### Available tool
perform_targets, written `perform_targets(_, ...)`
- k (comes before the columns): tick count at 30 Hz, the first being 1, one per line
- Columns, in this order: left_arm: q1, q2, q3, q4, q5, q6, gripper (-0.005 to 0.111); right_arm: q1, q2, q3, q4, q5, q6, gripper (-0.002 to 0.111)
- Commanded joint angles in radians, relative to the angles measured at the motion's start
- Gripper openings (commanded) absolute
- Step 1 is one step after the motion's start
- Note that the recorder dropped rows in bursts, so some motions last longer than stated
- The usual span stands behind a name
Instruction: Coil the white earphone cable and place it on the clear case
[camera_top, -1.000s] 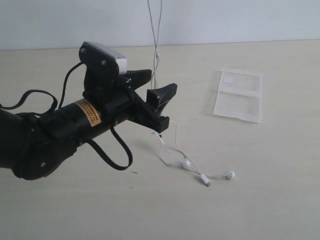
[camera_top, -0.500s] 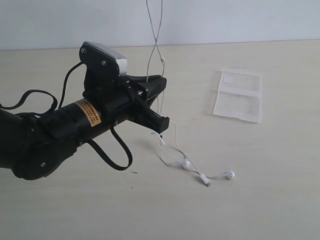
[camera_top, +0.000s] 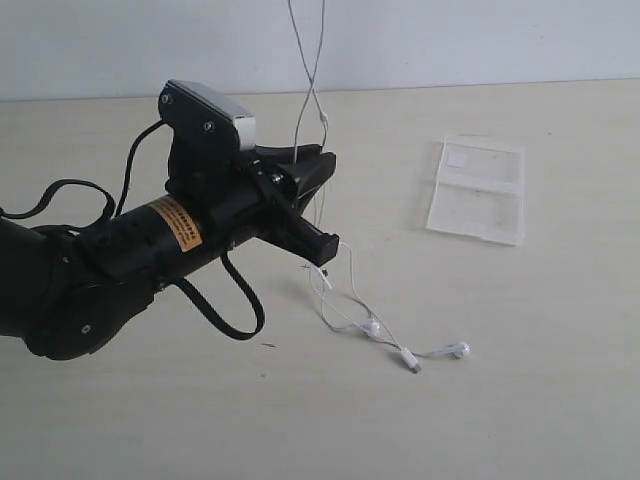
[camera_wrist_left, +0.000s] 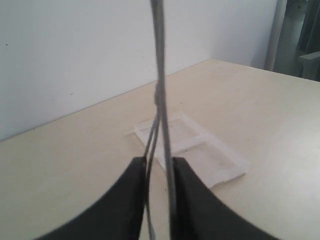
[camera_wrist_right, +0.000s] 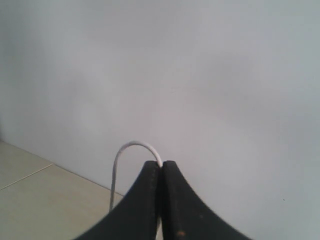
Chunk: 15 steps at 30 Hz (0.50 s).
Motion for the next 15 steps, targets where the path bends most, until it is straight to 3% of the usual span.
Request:
perform_targets(1,-0.003,0.001,-0.003,-0.013,-0.016,0.003,0.046,0.003,0.002,-0.008,-0.008,0.003,-0.009,0.000)
perform_targets(6,-0.003,0.001,-0.003,-0.013,0.003,0.017,0.065,0.003,0.002,-0.008,-0.008,0.003,-0.009,0.000)
perform_targets(15,-0.003,0.001,0.000,0.044,0.063,0.107,0.063,0.003,0.002,-0.008,-0.010,0.022,-0.027,0.000)
